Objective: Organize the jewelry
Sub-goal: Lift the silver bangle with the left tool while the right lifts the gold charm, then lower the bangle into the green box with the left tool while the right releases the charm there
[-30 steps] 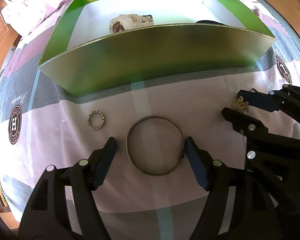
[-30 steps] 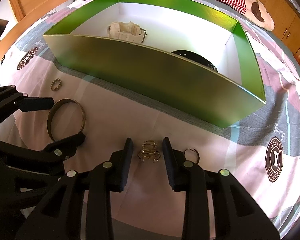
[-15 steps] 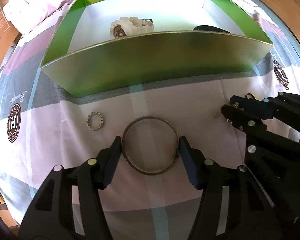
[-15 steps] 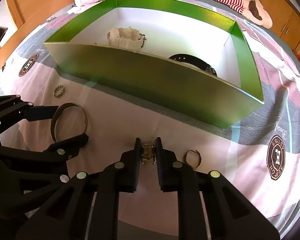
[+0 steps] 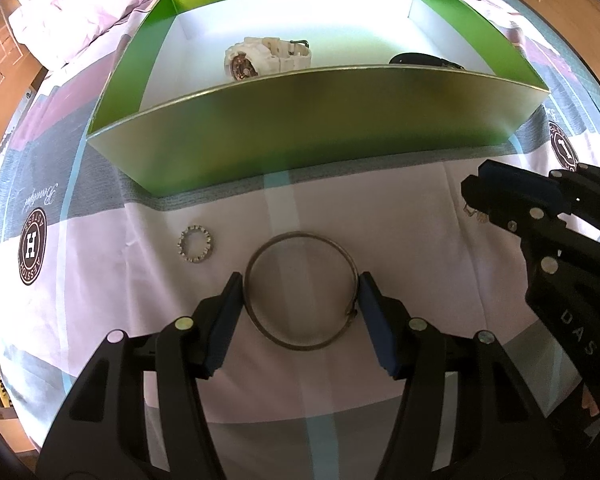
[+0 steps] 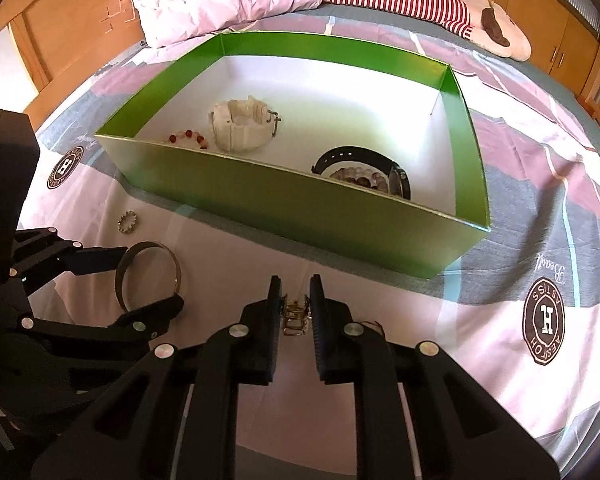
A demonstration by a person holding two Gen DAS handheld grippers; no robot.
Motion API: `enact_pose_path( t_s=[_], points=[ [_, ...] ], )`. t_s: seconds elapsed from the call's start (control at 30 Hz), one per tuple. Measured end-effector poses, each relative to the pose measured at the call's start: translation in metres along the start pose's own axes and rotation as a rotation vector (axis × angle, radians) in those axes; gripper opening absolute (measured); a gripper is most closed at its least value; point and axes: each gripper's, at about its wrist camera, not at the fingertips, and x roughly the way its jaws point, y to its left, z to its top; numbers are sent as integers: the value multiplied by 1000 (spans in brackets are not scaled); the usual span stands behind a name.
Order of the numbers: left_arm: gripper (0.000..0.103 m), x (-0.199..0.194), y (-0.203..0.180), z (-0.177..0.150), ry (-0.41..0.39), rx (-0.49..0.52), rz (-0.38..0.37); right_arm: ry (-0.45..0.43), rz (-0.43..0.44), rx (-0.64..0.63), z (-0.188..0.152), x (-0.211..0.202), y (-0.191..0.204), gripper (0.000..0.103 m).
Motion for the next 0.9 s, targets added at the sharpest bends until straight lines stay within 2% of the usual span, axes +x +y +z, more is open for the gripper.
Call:
enact_pose_path(
  t_s=[0.43, 0.6, 0.8, 0.9],
  points=[
    [59, -5, 3, -1, -19, -13, -4, -5, -1, 14, 3, 0, 2, 15],
    [59, -20, 9, 0, -69, -25, -29, -21, 7, 15, 4, -4, 2, 15],
    [59, -41, 18, 2, -155, -31, -7, -60, 28, 17, 7, -14, 3, 15],
    [59, -53, 28, 4, -189, -49, -28, -87, 51, 20, 11, -24, 4, 15]
  ],
)
